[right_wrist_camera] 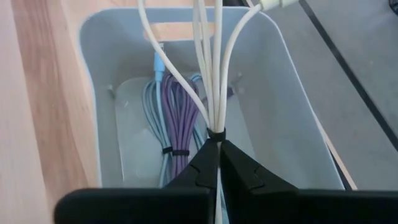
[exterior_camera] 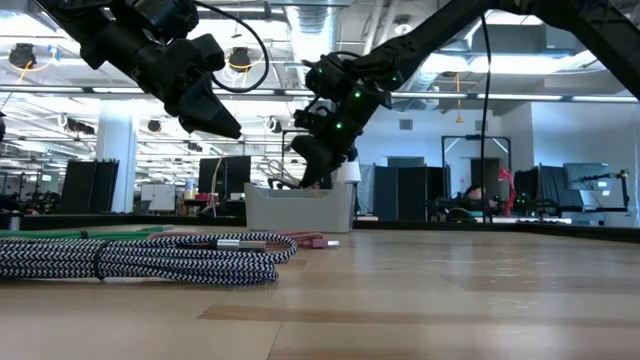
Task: Pick & Place USB Port
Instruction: Put the white charger cable into the gray bin, then put the pink charger cable into the gray bin
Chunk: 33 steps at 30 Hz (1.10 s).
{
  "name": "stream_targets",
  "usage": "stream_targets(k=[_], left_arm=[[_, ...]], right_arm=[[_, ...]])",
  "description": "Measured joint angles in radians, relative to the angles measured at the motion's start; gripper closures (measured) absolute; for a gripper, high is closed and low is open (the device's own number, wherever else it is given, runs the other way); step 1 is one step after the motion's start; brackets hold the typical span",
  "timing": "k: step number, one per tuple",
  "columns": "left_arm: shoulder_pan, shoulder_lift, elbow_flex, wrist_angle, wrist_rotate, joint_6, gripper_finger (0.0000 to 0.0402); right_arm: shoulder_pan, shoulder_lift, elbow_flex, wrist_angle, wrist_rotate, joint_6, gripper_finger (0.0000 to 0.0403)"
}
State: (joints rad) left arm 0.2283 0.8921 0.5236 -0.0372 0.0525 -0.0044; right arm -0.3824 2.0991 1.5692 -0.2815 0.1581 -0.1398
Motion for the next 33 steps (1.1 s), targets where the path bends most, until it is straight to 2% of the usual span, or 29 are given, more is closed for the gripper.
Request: stream_targets(k=[8, 14, 26, 33], left_arm=[[0.0, 0.0, 0.0, 0.0, 0.0, 0.0, 0.0266], [0.0, 0.0, 0.0, 0.0, 0.0, 0.0, 0.0266], [0.0, 0.0, 0.0, 0.0, 0.0, 0.0, 0.0266], [0.0, 0.0, 0.0, 0.0, 0.0, 0.0, 0.0266]], right_arm=[[0.009, -0.018, 0.017, 0.033, 0.008, 0.002, 0.0359], [0.027, -0.018, 0.109, -0.083, 0.0, 0.002, 0.0332], [0.11, -0.019, 0.411, -0.517, 0.0, -0.1, 0.0328], [0.15, -0.019, 0.494, -0.724, -0.001, -0.122, 0.0328]])
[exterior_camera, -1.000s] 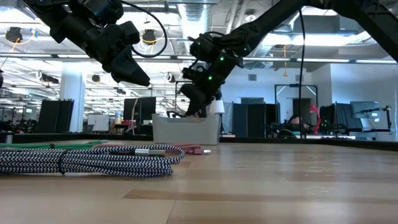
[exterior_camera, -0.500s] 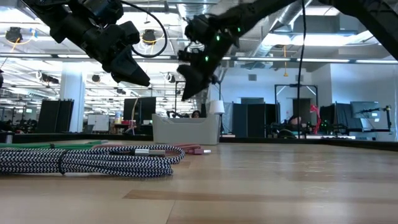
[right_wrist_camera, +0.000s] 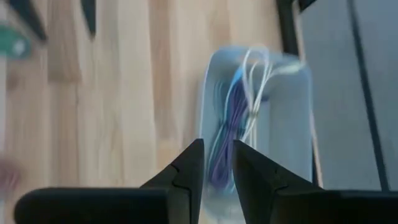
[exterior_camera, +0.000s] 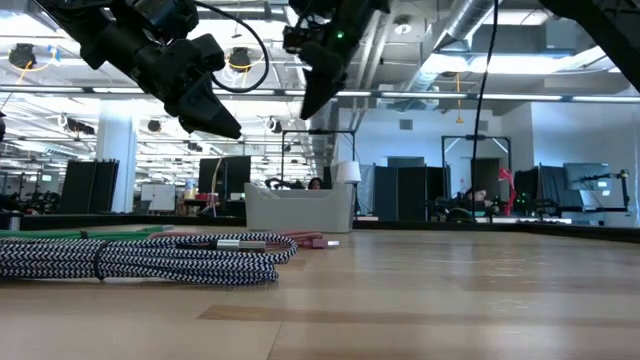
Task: Pick & Place USB Port
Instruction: Put the pink charger cable into the gray bin
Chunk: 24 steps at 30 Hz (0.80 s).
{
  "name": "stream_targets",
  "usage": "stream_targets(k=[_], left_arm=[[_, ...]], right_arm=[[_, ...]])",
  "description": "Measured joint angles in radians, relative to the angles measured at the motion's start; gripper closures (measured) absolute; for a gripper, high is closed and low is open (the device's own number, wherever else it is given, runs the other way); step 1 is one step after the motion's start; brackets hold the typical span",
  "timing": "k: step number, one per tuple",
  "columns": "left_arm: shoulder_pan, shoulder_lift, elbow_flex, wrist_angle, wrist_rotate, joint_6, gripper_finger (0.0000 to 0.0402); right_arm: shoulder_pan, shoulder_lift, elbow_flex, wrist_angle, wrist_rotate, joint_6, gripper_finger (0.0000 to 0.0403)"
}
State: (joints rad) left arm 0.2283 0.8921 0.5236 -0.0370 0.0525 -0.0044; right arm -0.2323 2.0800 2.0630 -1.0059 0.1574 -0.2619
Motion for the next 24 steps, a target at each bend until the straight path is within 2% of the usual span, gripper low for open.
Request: stream_targets(k=[14, 18, 24], left_arm=[[0.0, 0.0, 0.0, 0.0, 0.0, 0.0, 0.0266], [0.0, 0.0, 0.0, 0.0, 0.0, 0.0, 0.0266], [0.0, 0.0, 0.0, 0.0, 0.0, 0.0, 0.0266]], right_arm=[[0.017, 0.0, -0.022, -0.429, -0.002, 0.09, 0.0328], [0.042, -0.007, -0.024, -0.418, -0.003, 0.095, 0.0328], [0.068, -0.084, -0.023, -0.346, -0.003, 0.077, 0.0328]])
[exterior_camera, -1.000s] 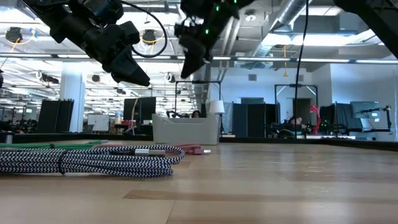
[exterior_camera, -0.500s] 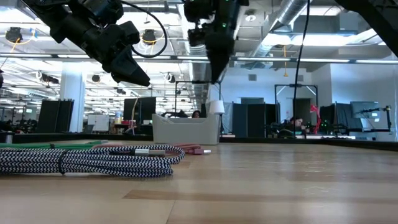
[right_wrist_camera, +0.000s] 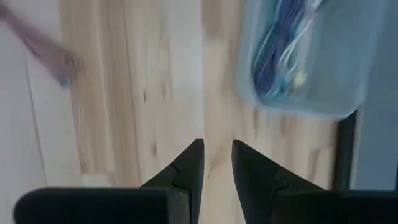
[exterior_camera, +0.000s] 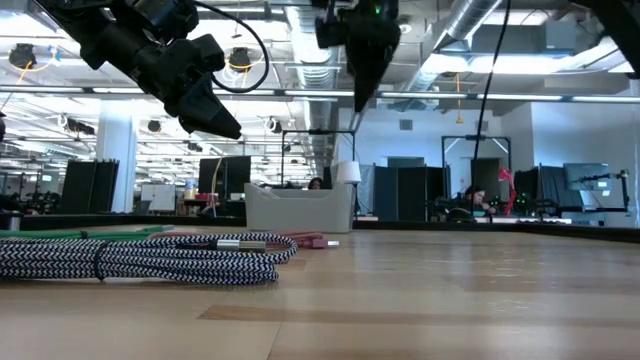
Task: Pick & Place USB Port
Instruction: Put the pink charger cable into the gray bin
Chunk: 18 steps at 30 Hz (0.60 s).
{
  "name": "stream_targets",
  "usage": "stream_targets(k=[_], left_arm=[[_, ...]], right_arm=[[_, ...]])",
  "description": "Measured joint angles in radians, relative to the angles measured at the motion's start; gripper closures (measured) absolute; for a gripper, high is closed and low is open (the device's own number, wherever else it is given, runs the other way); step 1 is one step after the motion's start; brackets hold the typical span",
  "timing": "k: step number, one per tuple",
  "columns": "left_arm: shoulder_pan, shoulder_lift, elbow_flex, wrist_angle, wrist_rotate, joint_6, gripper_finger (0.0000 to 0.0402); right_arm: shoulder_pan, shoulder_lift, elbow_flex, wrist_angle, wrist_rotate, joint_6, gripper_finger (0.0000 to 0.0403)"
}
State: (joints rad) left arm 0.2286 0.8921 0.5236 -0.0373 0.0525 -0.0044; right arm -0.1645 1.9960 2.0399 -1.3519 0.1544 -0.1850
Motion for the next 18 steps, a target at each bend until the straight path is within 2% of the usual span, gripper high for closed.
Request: stream_targets(k=[4, 8, 18], left_arm=[[0.0, 0.0, 0.0, -0.001, 0.0, 0.0, 0.0266], [0.0, 0.0, 0.0, -0.003, 0.0, 0.0, 0.0266], [0.0, 0.0, 0.0, -0.003, 0.0, 0.005, 0.0266]], right_arm=[[0.003, -0.08, -0.019, 0.051, 0.001, 0.002, 0.0328], [0.007, -0.204, -0.142, 0.152, 0.0, 0.004, 0.0328], [0.042, -0.624, -0.742, 0.594, -0.003, 0.081, 0.0328]])
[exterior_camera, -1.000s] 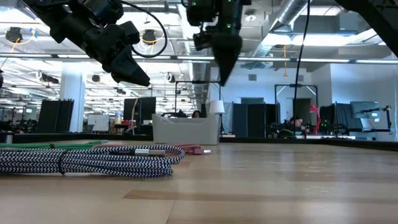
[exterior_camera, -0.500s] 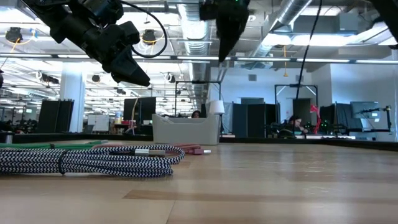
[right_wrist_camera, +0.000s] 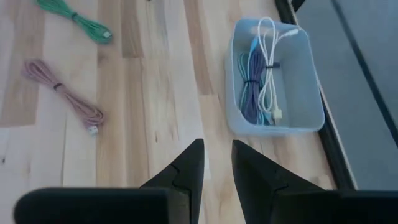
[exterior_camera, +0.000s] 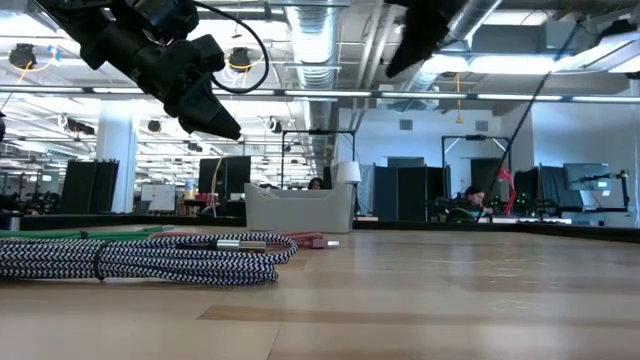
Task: Pick & Place USB Port
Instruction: Put the pink charger cable into the gray bin
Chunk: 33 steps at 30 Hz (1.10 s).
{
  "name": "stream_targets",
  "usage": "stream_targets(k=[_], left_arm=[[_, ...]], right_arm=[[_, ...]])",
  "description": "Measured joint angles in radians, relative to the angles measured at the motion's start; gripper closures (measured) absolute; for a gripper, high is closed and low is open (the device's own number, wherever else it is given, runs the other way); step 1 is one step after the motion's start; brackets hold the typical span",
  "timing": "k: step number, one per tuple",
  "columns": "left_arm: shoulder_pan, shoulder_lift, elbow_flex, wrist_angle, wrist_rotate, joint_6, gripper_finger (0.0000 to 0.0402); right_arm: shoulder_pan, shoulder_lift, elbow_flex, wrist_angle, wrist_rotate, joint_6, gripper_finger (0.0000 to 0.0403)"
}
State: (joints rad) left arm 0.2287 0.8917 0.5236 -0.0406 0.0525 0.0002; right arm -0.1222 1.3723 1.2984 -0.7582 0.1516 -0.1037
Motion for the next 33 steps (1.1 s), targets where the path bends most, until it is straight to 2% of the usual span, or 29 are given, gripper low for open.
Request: stream_targets(k=[8, 12, 14, 17, 21, 24, 29, 33], left_arm=[[-0.002, 0.0, 0.0, 0.012, 0.0, -0.007, 0.0266], [-0.002, 0.0, 0.0, 0.04, 0.0, -0.014, 0.0266], [-0.002, 0.0, 0.0, 0.067, 0.005, -0.075, 0.0266], [-0.005, 0.0, 0.0, 0.077, 0.043, -0.171, 0.0266], [-0.073, 0.0, 0.0, 0.09, 0.07, -0.189, 0.0266], [-0.15, 0.0, 0.0, 0.111, 0.001, -0.189, 0.0272], [-0.268, 0.027, 0.0, 0.114, -0.16, -0.187, 0.029], [-0.322, 0.097, 0.0, 0.113, -0.207, -0.214, 0.0299]], right_arm=[[0.064, -0.324, -0.427, 0.406, 0.004, 0.052, 0.0328], [0.091, -0.453, -0.581, 0.589, 0.004, 0.044, 0.0328], [0.098, -0.497, -0.638, 0.634, 0.004, 0.045, 0.0328], [0.095, -0.542, -0.703, 0.634, 0.007, 0.061, 0.0328], [0.075, -0.565, -0.772, 0.635, 0.057, 0.101, 0.0328], [0.058, -0.571, -0.779, 0.642, 0.121, 0.078, 0.0328], [0.036, -0.606, -0.778, 0.68, 0.141, 0.03, 0.0328], [0.034, -0.648, -0.806, 0.696, 0.14, 0.0, 0.0328]])
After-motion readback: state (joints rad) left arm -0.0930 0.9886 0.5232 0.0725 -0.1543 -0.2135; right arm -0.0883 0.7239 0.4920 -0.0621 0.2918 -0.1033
